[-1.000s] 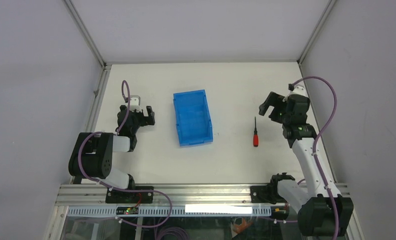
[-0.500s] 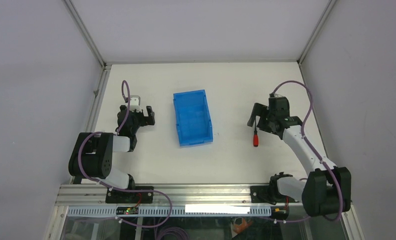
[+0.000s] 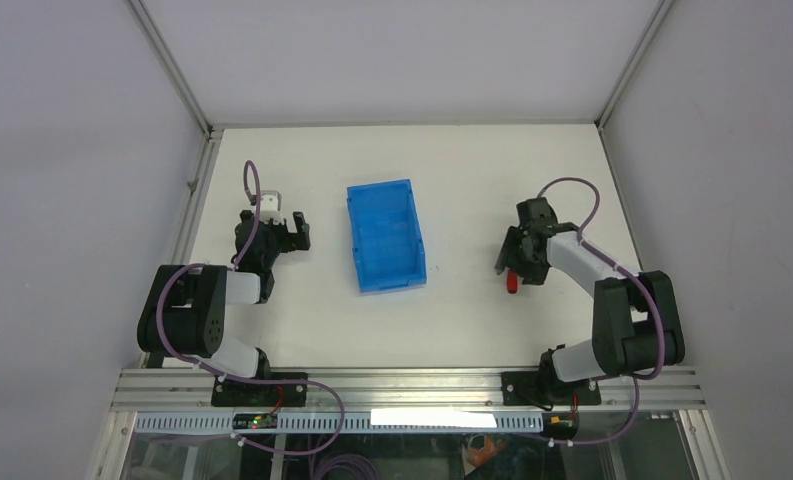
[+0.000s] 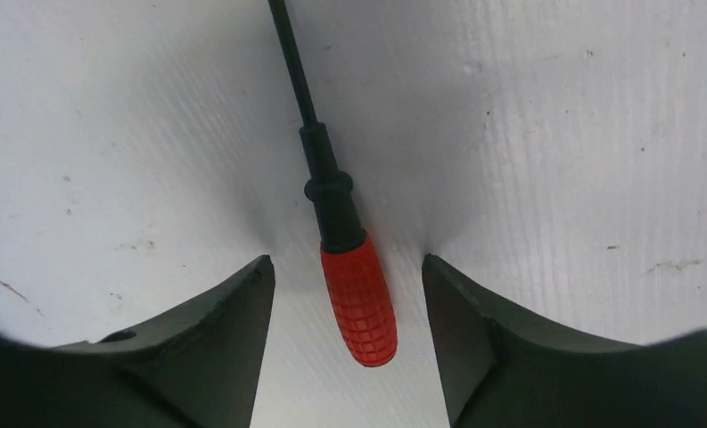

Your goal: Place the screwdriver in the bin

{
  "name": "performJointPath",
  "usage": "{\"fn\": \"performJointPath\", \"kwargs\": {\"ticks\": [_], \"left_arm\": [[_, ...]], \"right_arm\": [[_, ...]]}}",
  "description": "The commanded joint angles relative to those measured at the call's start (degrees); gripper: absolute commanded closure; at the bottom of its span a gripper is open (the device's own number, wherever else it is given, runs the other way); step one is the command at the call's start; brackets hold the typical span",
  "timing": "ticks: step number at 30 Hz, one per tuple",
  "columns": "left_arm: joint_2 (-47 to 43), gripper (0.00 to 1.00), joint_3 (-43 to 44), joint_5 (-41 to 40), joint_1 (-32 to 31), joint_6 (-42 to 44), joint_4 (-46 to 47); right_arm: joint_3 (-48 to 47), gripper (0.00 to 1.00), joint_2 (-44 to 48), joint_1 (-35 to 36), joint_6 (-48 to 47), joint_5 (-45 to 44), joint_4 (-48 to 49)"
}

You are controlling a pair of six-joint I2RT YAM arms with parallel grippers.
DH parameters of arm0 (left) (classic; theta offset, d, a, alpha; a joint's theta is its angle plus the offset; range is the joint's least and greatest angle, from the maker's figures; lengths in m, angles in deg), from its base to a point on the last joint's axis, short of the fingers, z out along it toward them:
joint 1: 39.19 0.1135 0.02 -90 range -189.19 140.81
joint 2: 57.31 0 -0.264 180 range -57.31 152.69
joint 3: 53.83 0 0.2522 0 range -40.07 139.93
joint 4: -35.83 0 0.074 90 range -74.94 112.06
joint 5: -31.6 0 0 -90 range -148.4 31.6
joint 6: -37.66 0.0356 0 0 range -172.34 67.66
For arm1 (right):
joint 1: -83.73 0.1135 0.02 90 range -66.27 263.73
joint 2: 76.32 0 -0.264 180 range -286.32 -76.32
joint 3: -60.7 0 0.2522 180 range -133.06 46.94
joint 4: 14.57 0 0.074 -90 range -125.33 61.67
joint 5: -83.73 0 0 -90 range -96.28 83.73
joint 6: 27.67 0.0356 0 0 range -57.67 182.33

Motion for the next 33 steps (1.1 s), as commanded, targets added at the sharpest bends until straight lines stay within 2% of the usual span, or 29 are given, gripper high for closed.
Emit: {"fn": "performJointPath", "kwargs": {"ticks": [1, 5, 8, 14, 22, 26, 33], "left_arm": [[-0.6, 0.01, 1.1, -0.2, 0.3, -0.7, 1.8], [-0.7, 0.01, 1.1, -0.2, 0.3, -0.7, 1.7], [-0.6, 0.01, 1.1, -0.2, 0.3, -0.7, 1.7], [-0.6, 0.01, 1.1, -0.3, 0.3, -0.7, 1.7], [-0.6, 0.01, 1.1, -0.2, 0.3, -0.7, 1.7], [-0.6, 0.01, 1.1, -0.2, 0.3, -0.7, 1.7], [-0.7, 0.01, 1.1, -0.2, 0.3, -0.7, 1.7]], "right_arm": [[-2.2, 0.44, -2.1, 0.8, 3.7, -3.4, -0.9], [-3.0, 0.8, -1.7, 1.7, 4.0, -5.9, -3.3], [-3.5, 0.89, 0.0, 2.2, 3.7, -8.6, -5.1], [-9.0, 0.94, 4.7, 2.3, 0.0, -9.2, -9.8], [-24.4, 0.96, 9.6, 3.1, -4.3, -6.4, -17.0], [-31.4, 0.96, 10.1, 7.7, -5.3, -5.3, -19.1], [-41.0, 0.96, 5.1, 22.8, -7.3, -5.2, -18.9]]}}
